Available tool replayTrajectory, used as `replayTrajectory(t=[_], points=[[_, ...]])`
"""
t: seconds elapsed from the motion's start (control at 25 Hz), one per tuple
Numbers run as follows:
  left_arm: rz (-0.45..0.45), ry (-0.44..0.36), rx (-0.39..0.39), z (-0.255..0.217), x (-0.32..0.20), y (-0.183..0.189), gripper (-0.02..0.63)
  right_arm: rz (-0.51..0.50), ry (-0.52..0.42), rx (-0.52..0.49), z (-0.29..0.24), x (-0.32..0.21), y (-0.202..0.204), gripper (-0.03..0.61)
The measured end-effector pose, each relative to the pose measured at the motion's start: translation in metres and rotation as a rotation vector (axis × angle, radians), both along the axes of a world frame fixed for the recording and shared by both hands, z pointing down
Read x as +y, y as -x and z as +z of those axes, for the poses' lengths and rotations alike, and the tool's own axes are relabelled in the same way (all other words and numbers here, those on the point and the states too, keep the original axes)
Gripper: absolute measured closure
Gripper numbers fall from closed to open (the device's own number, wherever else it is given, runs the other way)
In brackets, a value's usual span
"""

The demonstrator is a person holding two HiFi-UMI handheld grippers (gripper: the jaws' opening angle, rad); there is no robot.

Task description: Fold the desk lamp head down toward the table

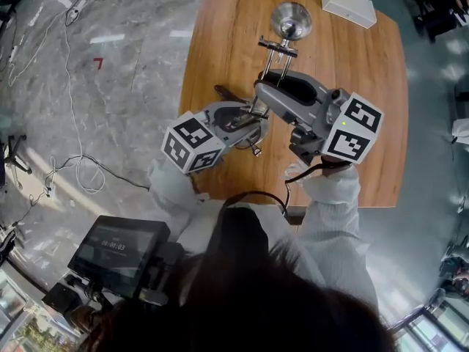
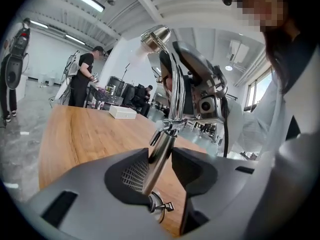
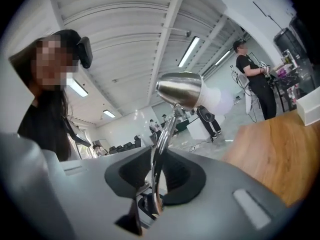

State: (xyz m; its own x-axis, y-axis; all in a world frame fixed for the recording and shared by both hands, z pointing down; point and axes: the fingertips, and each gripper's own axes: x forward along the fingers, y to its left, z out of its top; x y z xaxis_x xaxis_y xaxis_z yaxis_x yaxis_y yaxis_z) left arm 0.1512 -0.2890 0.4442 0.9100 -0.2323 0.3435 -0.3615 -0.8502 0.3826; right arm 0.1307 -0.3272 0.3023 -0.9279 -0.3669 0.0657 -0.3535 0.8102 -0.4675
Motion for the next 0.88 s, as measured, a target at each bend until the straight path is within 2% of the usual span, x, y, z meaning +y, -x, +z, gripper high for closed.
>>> replayTrajectory(t=[0.04,0.16,0.28,0.72,0.88], points=[[0.002,-0.003,-0.002,0.0006,0.0,-0.0006,0.476,-0.005,0.013,-0.011,-0.0005,-0.0018,-0.0012,0.528],[0.005,-0.003,0.001,0.0025,0.0007,-0.0003,0.476,-0.03,0.043,-0.038,0.0008,-0.0021,-0.0013,0.538],[0.008,-0.008,-0.002,0.0028,0.0024,0.0025,0.476,-0.061,0.111,-0.081,0.0014,-0.001,0.0013,0.55],[0.012,-0.013,-0.014,0.0032,0.0036,0.0034,0.477,-0.219,0.272,-0.185,-0.0004,-0.0002,0.0054,0.554],[0.014,-0.011,-0.013,0.0029,0.0027,0.004,0.477,-0.216,0.324,-0.207,0.0028,-0.0065,0.0036,0.552]])
